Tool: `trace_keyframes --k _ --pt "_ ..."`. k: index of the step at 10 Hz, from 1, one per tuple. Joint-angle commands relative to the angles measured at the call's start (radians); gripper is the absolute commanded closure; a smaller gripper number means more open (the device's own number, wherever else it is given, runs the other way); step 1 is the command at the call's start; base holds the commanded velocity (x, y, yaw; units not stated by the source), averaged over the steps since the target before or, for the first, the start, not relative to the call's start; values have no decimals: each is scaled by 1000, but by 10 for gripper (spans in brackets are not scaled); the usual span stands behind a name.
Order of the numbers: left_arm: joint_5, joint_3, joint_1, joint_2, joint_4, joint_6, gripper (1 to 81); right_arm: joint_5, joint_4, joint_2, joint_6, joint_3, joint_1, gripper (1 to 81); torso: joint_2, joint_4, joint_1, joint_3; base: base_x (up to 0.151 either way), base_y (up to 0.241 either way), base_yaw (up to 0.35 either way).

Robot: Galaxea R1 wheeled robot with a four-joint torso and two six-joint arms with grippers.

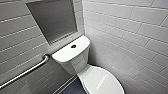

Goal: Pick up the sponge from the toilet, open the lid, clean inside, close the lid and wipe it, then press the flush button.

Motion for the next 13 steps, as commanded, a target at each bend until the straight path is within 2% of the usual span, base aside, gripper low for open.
trace_keyframes --k 1,2,3,5,7,10,13 --pt "95 10 -17 -16 -1 3 10 -129 491 -308 -554 470 214 811 0 0 0 0 0 0 0" --pt "95 10 -17 -13 -2 1 10 -127 448 -342 -554 523 234 811 0 0 0 0 0 0 0" --pt "95 10 -17 -8 -4 1 10 -125 443 -365 -547 534 257 811 0 0 0 0 0 0 0" --pt "94 10 -17 -1 -7 1 10 -120 445 -382 -542 516 291 811 0 0 0 0 0 0 0" --pt "94 9 -16 4 -7 1 10 -73 465 -400 -516 547 367 811 0 0 0 0 0 0 0" --pt "94 7 -16 4 -4 1 10 -73 472 -506 -516 675 571 811 0 0 0 0 0 0 0" --pt "92 -37 -16 36 -2 3 10 -89 489 -560 -517 749 793 811 0 0 0 0 0 0 0"
